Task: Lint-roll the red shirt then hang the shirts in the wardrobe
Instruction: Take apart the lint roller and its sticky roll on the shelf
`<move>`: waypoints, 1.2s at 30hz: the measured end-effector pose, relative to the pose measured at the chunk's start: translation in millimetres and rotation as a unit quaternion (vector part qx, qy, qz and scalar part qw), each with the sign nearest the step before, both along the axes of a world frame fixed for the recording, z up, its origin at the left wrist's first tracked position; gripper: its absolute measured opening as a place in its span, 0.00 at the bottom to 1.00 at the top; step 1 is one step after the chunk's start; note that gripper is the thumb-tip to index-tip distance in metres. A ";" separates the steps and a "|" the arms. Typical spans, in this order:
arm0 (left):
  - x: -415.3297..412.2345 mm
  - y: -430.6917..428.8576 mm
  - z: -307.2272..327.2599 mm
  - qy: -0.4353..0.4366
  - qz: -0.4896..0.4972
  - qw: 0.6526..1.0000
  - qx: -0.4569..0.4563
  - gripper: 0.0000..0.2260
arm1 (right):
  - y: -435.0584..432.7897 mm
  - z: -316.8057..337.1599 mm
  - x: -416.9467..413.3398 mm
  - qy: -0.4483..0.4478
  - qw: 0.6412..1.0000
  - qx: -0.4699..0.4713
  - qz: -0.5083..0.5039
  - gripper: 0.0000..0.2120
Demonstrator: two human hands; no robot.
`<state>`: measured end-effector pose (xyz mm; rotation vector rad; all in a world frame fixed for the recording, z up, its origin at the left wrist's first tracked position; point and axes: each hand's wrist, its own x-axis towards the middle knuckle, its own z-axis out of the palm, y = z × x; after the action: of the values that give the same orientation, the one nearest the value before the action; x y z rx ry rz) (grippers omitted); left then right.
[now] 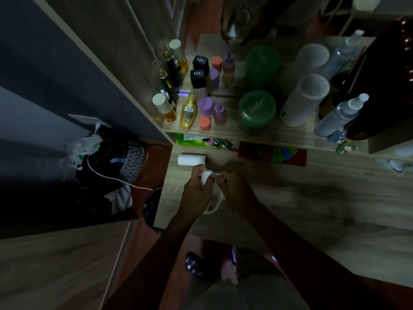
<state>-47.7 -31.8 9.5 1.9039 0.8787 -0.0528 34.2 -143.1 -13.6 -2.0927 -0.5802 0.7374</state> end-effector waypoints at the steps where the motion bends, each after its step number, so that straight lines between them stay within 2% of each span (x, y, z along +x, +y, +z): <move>1: -1.8 0.2 -0.5 0.008 -0.004 1.000 0.015 0.12 | 1.6 -3.1 -1.6 -0.005 1.000 -0.009 0.006 0.20; 3: -3.7 3.0 -1.6 0.019 -0.013 0.999 0.039 0.14 | 5.6 -3.1 -3.6 -0.014 1.000 -0.012 0.008 0.21; 6: -5.0 9.0 -3.6 0.040 -0.002 0.999 0.024 0.15 | 14.3 -6.5 -7.2 -0.021 1.000 -0.019 0.004 0.24; 9: -8.0 12.8 -8.3 0.052 0.026 0.998 -0.004 0.13 | 14.0 -13.5 -10.4 0.026 0.998 -0.065 -0.009 0.19; 12: -13.5 12.1 -9.9 0.053 0.042 0.998 -0.021 0.14 | 11.2 -18.1 -13.9 0.046 0.996 -0.070 -0.021 0.14; 16: -16.7 10.3 -14.0 0.049 0.061 0.997 -0.028 0.12 | 12.4 -22.5 -22.4 0.024 0.997 -0.052 -0.055 0.17; 23: -9.3 14.6 -20.6 0.039 0.096 0.994 -0.025 0.11 | 4.5 -39.6 -26.9 0.088 0.990 -0.083 -0.070 0.15; 28: -6.4 16.1 -28.8 0.045 0.127 0.990 -0.050 0.12 | -6.9 -53.2 -25.5 0.049 0.990 -0.081 -0.107 0.14; 36: -2.7 16.1 -38.7 0.063 0.159 0.982 -0.081 0.12 | -32.5 -74.4 -10.5 0.024 0.993 -0.108 -0.028 0.11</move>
<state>-50.4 -15.7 -29.3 1.6042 1.2189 -0.0501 23.8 -175.6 -88.0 -2.2725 -0.4287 0.8462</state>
